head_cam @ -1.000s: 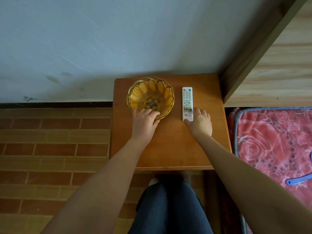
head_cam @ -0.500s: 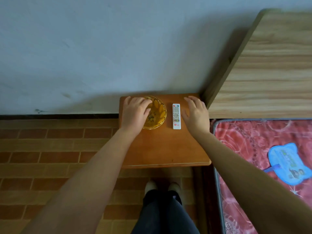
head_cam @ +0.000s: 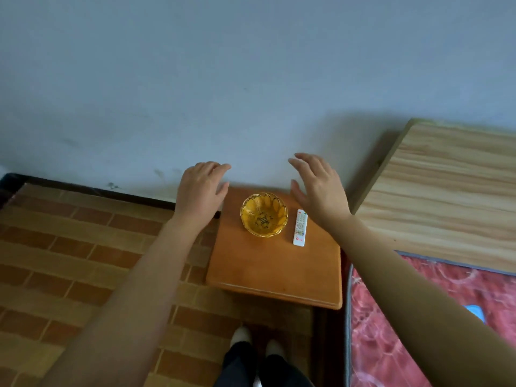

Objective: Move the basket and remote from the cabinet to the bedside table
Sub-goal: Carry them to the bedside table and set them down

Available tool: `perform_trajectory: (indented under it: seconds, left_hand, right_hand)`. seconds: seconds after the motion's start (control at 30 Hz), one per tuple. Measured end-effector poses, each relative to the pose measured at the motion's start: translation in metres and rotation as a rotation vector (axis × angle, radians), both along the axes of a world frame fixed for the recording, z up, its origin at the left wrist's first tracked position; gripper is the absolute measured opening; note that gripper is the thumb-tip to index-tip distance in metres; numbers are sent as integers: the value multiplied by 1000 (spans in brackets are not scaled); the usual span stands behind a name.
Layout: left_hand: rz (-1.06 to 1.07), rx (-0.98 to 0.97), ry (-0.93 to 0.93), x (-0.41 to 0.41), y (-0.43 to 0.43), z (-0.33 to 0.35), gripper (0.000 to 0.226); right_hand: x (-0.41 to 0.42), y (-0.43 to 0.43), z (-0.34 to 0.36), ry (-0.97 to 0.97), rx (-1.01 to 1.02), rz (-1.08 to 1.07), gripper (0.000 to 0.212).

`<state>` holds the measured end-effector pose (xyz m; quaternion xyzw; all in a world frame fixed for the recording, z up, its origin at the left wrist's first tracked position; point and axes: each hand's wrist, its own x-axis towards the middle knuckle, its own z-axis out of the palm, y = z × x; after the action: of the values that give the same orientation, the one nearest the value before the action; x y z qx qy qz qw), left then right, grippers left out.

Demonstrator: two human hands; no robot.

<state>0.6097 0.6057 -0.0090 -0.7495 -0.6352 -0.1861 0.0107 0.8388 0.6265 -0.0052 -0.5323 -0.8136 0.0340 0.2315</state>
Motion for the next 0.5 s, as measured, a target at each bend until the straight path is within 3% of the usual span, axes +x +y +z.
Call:
perform_trajectory:
  seconds: [0.27, 0.5]
  left_hand:
    - [257, 93, 48, -53, -78, 45, 33]
    - [584, 41, 82, -119, -175, 54, 42]
  right_hand:
    - [-67, -19, 31, 1, 78, 290, 39]
    - [-164, -49, 44, -52, 83, 594, 43]
